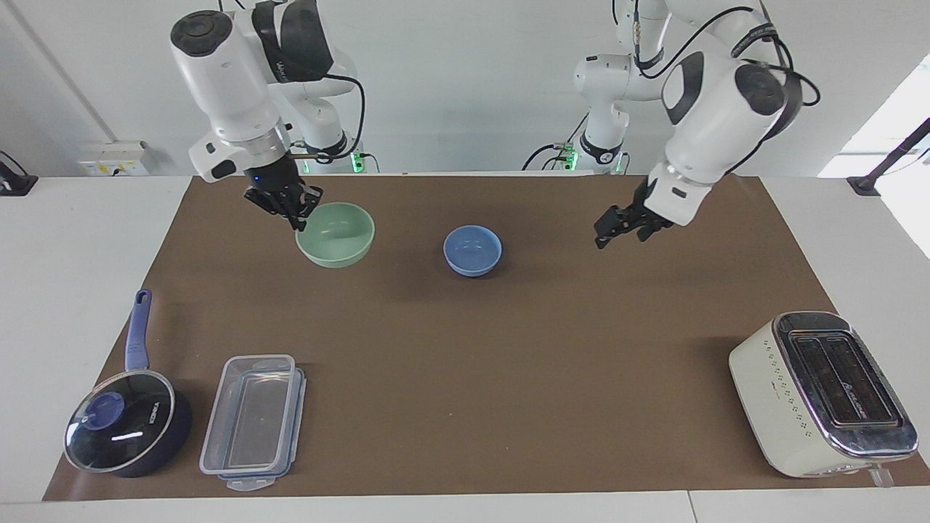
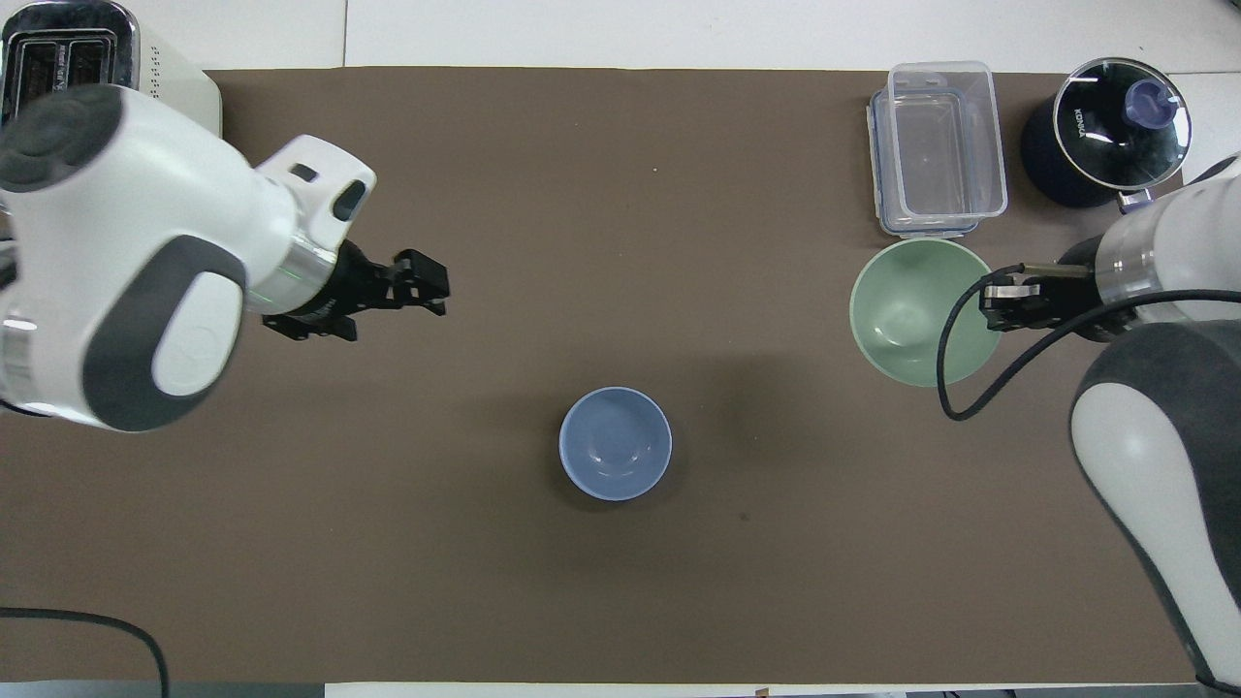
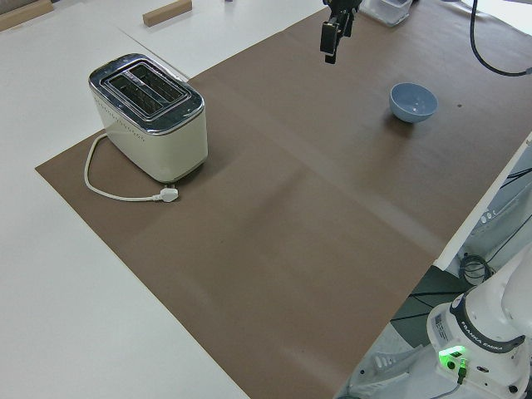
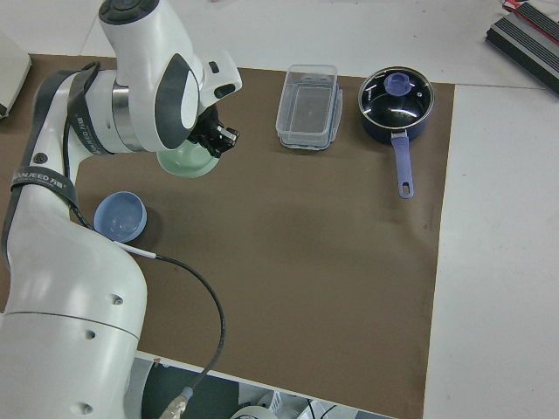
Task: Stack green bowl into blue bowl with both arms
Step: 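Lower the green bowl into the blue bowl with the right gripper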
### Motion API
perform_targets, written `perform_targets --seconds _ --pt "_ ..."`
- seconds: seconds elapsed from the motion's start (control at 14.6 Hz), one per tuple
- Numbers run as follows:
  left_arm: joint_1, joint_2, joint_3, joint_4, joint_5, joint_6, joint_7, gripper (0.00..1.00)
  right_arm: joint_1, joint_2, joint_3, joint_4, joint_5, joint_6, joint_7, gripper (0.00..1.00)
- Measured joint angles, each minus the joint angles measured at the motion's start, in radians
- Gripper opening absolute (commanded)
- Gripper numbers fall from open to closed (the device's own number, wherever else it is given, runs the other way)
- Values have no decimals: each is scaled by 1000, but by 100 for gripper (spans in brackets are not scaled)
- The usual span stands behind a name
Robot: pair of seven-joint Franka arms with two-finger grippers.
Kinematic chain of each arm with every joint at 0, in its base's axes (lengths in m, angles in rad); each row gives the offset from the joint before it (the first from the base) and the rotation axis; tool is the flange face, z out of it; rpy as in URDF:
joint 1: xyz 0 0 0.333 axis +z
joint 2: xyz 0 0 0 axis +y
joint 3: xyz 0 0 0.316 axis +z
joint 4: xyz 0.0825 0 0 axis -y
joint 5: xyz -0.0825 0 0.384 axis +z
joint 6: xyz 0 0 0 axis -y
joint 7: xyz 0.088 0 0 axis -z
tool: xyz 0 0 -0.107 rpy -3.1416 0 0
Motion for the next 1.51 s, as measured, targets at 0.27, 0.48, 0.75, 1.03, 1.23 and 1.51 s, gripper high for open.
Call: perform_targets --seconds 0.27,0.48,0.75,1.03,1.23,1.51 --pt "120 -62 2 0 68 -122 216 100 138 56 3 -4 79 54 192 0" --pt "124 -91 -5 46 126 -239 246 100 192 86 2 -43 145 124 243 0" --pt "124 -87 -7 121 142 -311 252 100 292 101 3 -150 152 265 293 0" --pt "124 -87 -6 71 143 -228 254 100 360 101 3 -257 152 391 307 0" --pt "125 -88 -4 70 144 -219 254 100 371 99 3 -307 152 464 307 0" --pt "134 -87 1 98 145 -229 255 100 392 97 3 -347 152 511 307 0"
